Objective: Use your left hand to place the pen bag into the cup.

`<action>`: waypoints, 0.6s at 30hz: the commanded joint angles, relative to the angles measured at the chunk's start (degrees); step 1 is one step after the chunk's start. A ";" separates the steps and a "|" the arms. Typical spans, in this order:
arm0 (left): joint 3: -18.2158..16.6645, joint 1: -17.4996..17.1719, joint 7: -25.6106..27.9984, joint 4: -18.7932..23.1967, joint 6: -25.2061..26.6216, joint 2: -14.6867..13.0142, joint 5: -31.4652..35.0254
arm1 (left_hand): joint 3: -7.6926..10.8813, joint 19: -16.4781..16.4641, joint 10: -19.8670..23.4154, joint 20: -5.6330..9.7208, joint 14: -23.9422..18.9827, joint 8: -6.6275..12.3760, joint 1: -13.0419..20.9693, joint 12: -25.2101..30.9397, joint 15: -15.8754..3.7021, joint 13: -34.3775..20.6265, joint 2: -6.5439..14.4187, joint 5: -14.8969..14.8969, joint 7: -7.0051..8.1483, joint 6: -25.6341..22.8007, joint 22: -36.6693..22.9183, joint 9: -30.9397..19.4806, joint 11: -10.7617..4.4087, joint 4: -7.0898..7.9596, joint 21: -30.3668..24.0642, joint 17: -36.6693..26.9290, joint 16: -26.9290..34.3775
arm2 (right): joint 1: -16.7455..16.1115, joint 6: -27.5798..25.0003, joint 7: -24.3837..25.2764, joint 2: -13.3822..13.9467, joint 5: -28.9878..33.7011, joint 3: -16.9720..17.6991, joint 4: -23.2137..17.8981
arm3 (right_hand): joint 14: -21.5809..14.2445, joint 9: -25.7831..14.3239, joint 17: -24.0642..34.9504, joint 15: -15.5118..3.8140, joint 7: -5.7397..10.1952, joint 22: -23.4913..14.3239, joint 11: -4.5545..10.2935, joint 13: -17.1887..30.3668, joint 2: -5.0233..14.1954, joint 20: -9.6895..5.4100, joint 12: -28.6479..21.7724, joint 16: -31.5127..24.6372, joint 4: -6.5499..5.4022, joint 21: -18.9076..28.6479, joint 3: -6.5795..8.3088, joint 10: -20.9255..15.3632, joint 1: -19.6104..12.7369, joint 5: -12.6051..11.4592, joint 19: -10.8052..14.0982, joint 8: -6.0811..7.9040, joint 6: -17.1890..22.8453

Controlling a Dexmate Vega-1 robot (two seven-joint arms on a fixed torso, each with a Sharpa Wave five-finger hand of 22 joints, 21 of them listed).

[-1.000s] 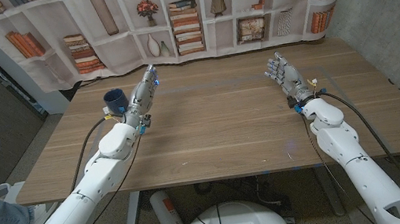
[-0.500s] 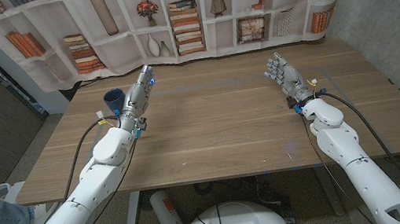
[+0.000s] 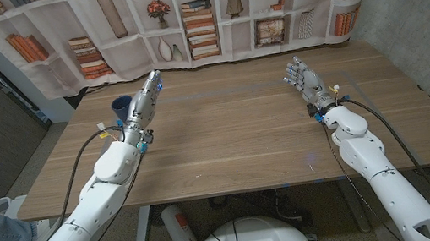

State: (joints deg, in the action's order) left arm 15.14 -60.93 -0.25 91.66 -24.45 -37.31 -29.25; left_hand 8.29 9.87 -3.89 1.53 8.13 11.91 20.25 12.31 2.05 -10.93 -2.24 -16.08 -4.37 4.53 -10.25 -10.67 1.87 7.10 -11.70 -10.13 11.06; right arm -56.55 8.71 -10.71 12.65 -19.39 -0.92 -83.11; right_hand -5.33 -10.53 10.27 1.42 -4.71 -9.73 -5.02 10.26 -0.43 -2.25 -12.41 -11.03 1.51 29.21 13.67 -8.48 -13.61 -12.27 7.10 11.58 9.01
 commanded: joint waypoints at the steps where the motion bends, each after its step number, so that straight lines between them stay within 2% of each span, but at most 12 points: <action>1: -1.29 -1.67 -0.32 0.57 -1.72 -0.88 0.97 | 0.08 -0.04 0.28 -0.30 -0.32 0.47 0.35 0.30 0.00 0.05 0.14 -0.37 -0.20 -0.83 -0.13 -0.11 0.06 -0.53 -0.33 -0.17 0.42 | -0.42 -0.28 0.94 -0.11 0.38 -0.25 -0.61 | -0.21 -0.19 0.09 0.40 -0.10 -0.19 -0.24 0.14 0.14 -1.02 0.14 0.06 0.19 -0.47 0.11 -0.54 -0.17 0.00 0.13 -0.29 0.14; 10: -2.58 -3.23 1.59 1.86 -2.23 -1.52 3.30 | 0.00 -0.43 0.77 -0.47 -0.87 0.56 0.53 0.39 0.07 0.07 0.23 -0.37 -0.16 -1.43 -0.12 -0.11 0.12 -0.64 -0.40 -0.17 0.46 | -0.18 0.01 1.28 -0.67 0.12 -0.37 -0.28 | -0.36 -0.19 0.09 0.34 -0.04 -0.19 -0.20 0.14 0.18 -0.99 0.14 0.03 0.24 -0.66 0.09 -0.65 -0.19 0.03 0.20 -0.27 0.26; 18: -4.54 -6.02 2.82 4.09 -2.06 -2.86 4.51 | -0.05 -0.76 1.03 -0.60 -1.29 0.67 0.67 0.42 0.05 0.08 0.28 -0.37 0.01 -1.93 -0.12 -0.11 0.07 -0.72 -0.47 -0.18 0.50 | 0.36 -0.02 1.49 -1.29 0.02 -0.68 0.47 | -0.50 -0.19 0.08 0.35 -0.05 -0.20 -0.05 0.15 0.24 -0.93 0.09 0.01 0.34 -0.89 0.08 -0.91 -0.25 0.05 0.38 -0.19 0.57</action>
State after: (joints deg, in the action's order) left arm 12.90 -63.82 1.07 93.38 -26.19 -38.73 -26.47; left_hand 8.28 9.24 -3.10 0.90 7.00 12.36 20.25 12.53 2.04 -10.64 -2.24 -16.08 -4.40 3.16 -10.25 -10.67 2.05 6.63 -11.70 -10.14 11.05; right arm -56.78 8.48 -9.59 12.06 -19.18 -1.24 -83.47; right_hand -5.33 -10.53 10.27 1.42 -4.71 -9.72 -5.03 10.26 -0.43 -2.25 -12.41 -11.04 1.50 28.37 13.67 -8.93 -13.61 -12.27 7.10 11.59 9.00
